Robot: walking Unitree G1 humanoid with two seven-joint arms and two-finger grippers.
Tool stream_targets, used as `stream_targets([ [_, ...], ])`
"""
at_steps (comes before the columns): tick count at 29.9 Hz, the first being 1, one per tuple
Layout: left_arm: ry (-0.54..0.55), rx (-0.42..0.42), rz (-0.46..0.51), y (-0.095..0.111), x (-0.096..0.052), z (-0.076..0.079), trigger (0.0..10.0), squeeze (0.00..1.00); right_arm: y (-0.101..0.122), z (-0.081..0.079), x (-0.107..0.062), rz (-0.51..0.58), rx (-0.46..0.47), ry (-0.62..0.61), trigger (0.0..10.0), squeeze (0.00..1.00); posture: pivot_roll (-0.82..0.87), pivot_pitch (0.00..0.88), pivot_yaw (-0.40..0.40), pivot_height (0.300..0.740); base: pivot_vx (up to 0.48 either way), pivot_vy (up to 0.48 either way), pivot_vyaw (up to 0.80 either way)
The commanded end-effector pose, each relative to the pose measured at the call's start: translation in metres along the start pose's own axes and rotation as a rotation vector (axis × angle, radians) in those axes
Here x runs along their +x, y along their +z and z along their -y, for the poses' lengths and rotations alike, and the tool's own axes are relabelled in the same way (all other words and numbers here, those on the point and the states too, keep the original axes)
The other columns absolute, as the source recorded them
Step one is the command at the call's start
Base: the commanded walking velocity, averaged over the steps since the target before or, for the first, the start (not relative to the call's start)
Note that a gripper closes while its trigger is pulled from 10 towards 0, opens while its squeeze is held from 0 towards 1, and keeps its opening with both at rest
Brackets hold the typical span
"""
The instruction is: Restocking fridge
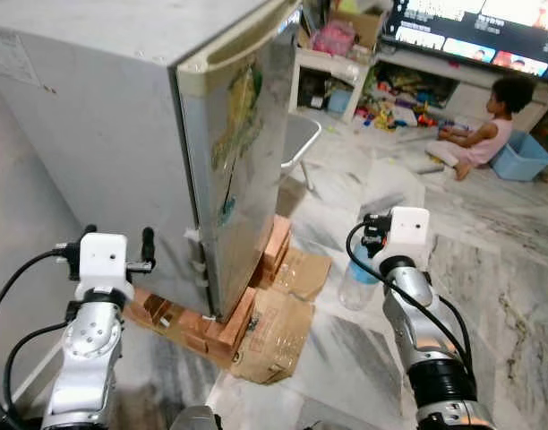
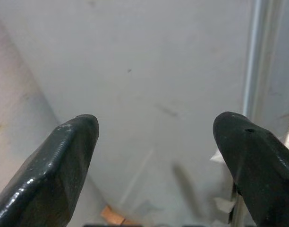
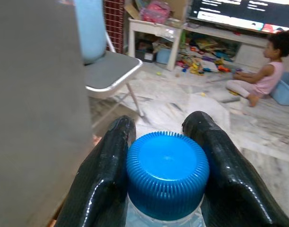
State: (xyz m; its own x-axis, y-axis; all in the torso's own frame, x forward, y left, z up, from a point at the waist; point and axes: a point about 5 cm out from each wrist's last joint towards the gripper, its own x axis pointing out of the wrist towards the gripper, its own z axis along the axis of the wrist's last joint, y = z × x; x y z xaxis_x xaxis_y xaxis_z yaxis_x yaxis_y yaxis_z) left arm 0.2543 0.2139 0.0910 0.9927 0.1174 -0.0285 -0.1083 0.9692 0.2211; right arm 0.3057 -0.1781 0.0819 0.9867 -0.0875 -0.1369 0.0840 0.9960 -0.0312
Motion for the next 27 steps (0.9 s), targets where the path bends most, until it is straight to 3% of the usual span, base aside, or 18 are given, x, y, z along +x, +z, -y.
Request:
stream_targets([
  [1, -0.01, -0.012, -0.001, 0.001, 0.005, 0.002, 10.0, 0.0, 0.007, 0.005, 0.002, 0.022, -0.004, -0.011, 10.0, 0.0, 0.1, 0.0, -0.079, 0.74, 0.0, 0.0, 0.0],
  [10, -0.032, -0.036, 0.023, 0.006, 0.009, 0.008, 10.0, 0.0, 0.008, 0.006, 0.004, 0.024, -0.01, -0.011, 10.0, 0.0, 0.1, 0.0, -0.082, 0.74, 0.331, 0.0, 0.0],
  [15, -0.051, -0.065, 0.03, 0.007, 0.01, 0.013, 10.0, 0.0, 0.009, 0.004, 0.004, 0.026, -0.013, -0.004, 10.0, 0.0, 0.1, 0.0, -0.079, 0.74, 0.38, 0.282, 0.0],
  [20, -0.063, -0.069, 0.033, 0.008, 0.009, 0.015, 10.0, 0.0, 0.007, 0.004, 0.003, 0.016, -0.007, -0.009, 10.0, 0.0, 0.1, 0.0, -0.077, 0.74, 0.0, 0.0, 0.0],
  [27, -0.056, -0.074, 0.032, 0.008, 0.009, 0.014, 10.0, 0.0, 0.005, 0.005, 0.002, 0.008, -0.009, -0.011, 10.0, 0.0, 0.1, 0.0, -0.079, 0.74, 0.0, 0.0, -0.74],
])
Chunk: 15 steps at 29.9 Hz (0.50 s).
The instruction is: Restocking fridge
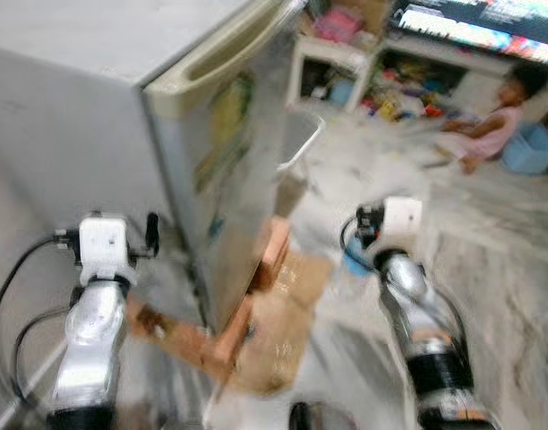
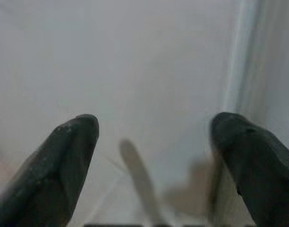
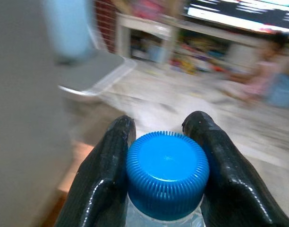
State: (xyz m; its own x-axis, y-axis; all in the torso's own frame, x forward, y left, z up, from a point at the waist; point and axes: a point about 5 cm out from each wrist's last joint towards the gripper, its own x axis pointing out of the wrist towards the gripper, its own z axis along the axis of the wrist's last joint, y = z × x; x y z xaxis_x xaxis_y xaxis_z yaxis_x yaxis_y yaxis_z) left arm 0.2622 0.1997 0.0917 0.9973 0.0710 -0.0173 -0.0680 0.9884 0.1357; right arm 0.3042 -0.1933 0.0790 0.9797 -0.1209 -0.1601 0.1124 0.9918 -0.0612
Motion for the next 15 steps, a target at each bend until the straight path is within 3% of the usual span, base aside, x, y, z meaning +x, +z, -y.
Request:
stream_targets([
  [1, -0.012, 0.012, 0.012, 0.0037, 0.0024, -0.0008, 10.0, 0.0, 0.0086, -0.0102, 0.0016, 0.033, 0.017, 0.022, 10.0, 0.0, 0.1, 0.0, -0.079, 0.74, 0.0, 0.0, -0.71],
  [9, -0.004, 0.004, 0.013, 0.004, 0.0029, -0.0014, 10.0, 0.0, 0.0102, -0.01, 0.0023, 0.036, 0.016, 0.021, 10.0, 0.0, 0.09, 0.0, -0.078, 0.74, 0.0, 0.0, -0.48],
  [15, -0.014, 0.0, 0.017, 0.0052, 0.004, -0.0015, 10.0, 0.0, 0.0105, -0.0093, 0.0013, 0.04, 0.014, 0.016, 10.0, 0.0, 0.09, 0.0, -0.075, 0.74, 0.0, 0.0, 0.0],
])
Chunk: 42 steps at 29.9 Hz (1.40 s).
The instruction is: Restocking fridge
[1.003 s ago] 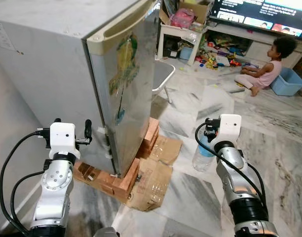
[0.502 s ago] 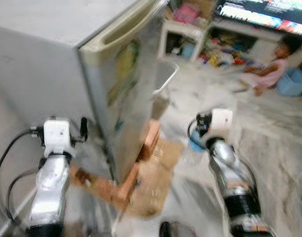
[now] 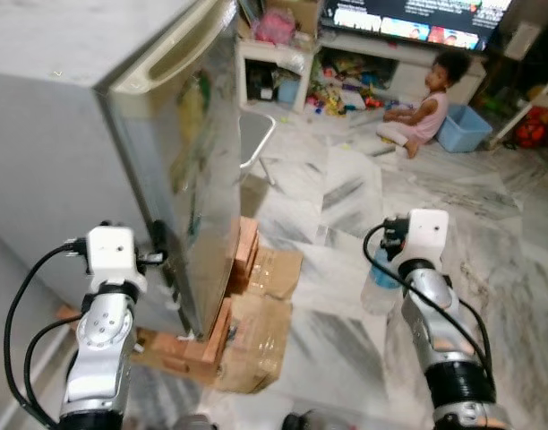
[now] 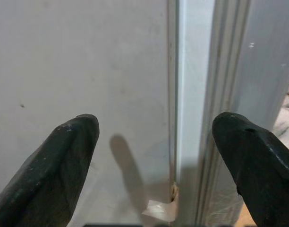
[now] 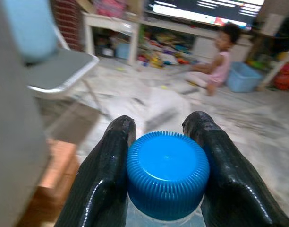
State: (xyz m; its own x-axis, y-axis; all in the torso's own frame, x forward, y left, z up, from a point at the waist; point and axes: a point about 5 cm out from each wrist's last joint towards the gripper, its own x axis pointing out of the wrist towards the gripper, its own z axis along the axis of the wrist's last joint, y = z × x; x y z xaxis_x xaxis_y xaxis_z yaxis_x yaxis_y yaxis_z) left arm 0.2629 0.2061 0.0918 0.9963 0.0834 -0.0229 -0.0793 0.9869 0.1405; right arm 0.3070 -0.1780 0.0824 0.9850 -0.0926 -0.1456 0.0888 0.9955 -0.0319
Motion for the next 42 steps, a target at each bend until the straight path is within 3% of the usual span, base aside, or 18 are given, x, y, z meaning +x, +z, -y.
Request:
stream_targets([
  [1, -0.033, -0.009, 0.026, 0.006, 0.003, 0.005, 10.0, 0.0, 0.006, 0.006, 0.001, 0.024, -0.012, -0.012, 10.0, 0.0, 0.08, 0.0, -0.073, 0.74, 0.0, 0.0, 0.0],
  [13, -0.188, -0.012, 0.033, 0.015, 0.013, 0.021, 10.0, 0.0, 0.012, 0.003, 0.002, 0.035, -0.009, -0.013, 10.0, 0.0, 0.09, 0.025, -0.056, 0.74, 0.0, 0.0, 0.0],
  [22, -0.208, 0.006, 0.024, 0.021, 0.032, 0.025, 10.0, 0.0, 0.021, -0.003, 0.004, 0.055, 0.0, 0.001, 10.0, 0.0, 0.08, 0.031, -0.049, 0.74, 0.0, 0.0, 0.0],
  [29, -0.172, -0.027, -0.03, 0.017, 0.048, 0.036, 10.0, 0.0, 0.011, -0.004, -0.008, 0.025, 0.025, 0.006, 10.0, 0.0, 0.08, 0.008, -0.058, 0.74, 0.0, 0.0, 0.0],
  [30, -0.203, -0.055, -0.028, 0.02, 0.05, 0.043, 10.0, 0.0, 0.012, -0.003, -0.012, 0.019, 0.035, 0.008, 10.0, 0.0, 0.08, 0.002, -0.065, 0.74, 0.0, 0.0, 0.0],
  [34, -0.377, -0.031, 0.031, 0.036, 0.051, 0.072, 10.0, 0.0, 0.01, 0.003, -0.024, -0.009, 0.045, -0.012, 10.0, 0.0, 0.07, 0.0, -0.071, 0.74, 0.0, 0.0, 0.0],
  [36, -0.58, 0.003, 0.077, 0.051, 0.043, 0.105, 10.0, 0.0, 0.005, 0.011, -0.035, -0.046, 0.032, -0.056, 10.0, 0.0, 0.07, 0.003, -0.075, 0.74, 0.0, 0.0, 0.0],
  [38, -0.699, -0.007, 0.089, 0.059, 0.036, 0.124, 10.0, 0.0, 0.004, 0.015, -0.04, -0.055, 0.026, -0.079, 10.0, 0.0, 0.06, 0.0, -0.074, 0.74, 0.0, 0.0, 0.0],
  [40, -0.89, -0.014, 0.136, 0.073, 0.017, 0.155, 10.0, 0.0, 0.003, 0.019, -0.045, -0.054, 0.027, -0.089, 10.0, 0.0, 0.05, 0.0, -0.069, 0.74, 0.0, 0.0, 0.0],
  [42, -0.961, -0.012, 0.157, 0.077, 0.009, 0.166, 10.0, 0.0, 0.003, 0.019, -0.047, -0.057, 0.023, -0.088, 10.0, 0.0, 0.05, 0.0, -0.066, 0.74, 0.0, 0.0, 0.0],
])
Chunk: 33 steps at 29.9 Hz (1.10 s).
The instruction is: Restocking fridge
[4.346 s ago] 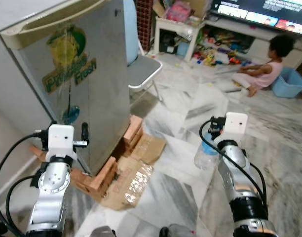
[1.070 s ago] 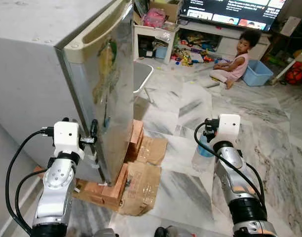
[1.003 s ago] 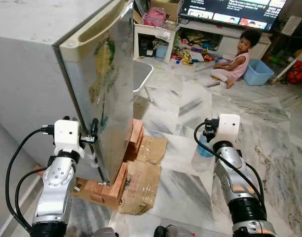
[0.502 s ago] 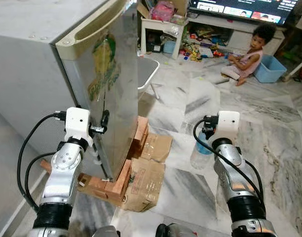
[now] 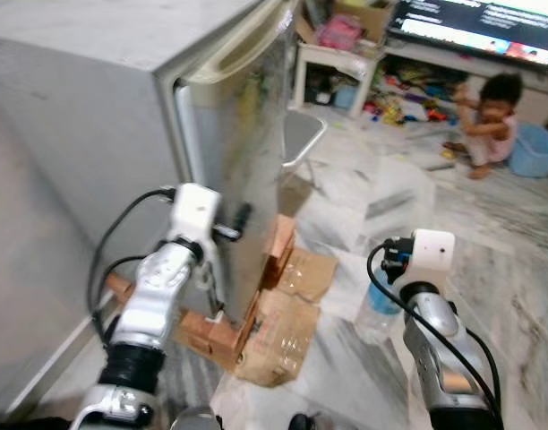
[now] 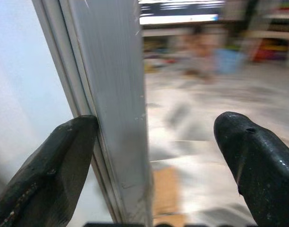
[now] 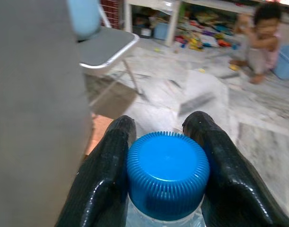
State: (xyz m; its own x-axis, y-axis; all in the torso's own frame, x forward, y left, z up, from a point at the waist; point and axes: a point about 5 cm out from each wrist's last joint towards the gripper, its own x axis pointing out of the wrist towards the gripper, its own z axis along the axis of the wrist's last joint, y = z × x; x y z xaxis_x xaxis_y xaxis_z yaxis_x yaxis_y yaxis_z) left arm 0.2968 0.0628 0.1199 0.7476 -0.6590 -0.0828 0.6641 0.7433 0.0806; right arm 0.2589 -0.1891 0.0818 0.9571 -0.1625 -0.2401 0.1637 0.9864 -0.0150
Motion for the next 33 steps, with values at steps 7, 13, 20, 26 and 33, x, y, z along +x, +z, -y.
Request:
stream_targets([
  [7, 0.04, 0.112, 0.031, 0.001, 0.0, 0.01, 10.0, 0.0, 0.021, 0.004, 0.001, 0.054, -0.004, -0.044, 10.0, 0.0, 0.05, 0.0, -0.062, 0.74, 0.0, 0.0, 0.0],
  [13, 0.258, 0.119, -0.01, -0.011, -0.028, -0.028, 10.0, 0.0, 0.022, -0.002, 0.003, 0.052, -0.011, -0.029, 10.0, 0.0, 0.07, 0.0, -0.075, 0.74, 0.0, 0.0, 0.0],
  [20, 0.357, 0.096, 0.001, -0.014, -0.038, -0.037, 10.0, 0.0, 0.025, -0.006, 0.009, 0.066, -0.012, -0.018, 10.0, 0.0, 0.08, 0.0, -0.078, 0.74, 0.0, -0.276, 0.0],
  [26, 0.382, 0.078, 0.01, -0.017, -0.04, -0.034, 10.0, 0.0, 0.031, -0.005, 0.018, 0.085, -0.02, -0.027, 10.0, 0.0, 0.07, 0.0, -0.075, 0.74, 0.0, -0.439, 0.0],
  [33, 0.387, 0.069, 0.014, -0.017, -0.04, -0.032, 10.0, 0.0, 0.033, -0.003, 0.021, 0.093, -0.021, -0.033, 10.0, 0.0, 0.07, 0.0, -0.073, 0.74, 0.0, -0.452, 0.0],
])
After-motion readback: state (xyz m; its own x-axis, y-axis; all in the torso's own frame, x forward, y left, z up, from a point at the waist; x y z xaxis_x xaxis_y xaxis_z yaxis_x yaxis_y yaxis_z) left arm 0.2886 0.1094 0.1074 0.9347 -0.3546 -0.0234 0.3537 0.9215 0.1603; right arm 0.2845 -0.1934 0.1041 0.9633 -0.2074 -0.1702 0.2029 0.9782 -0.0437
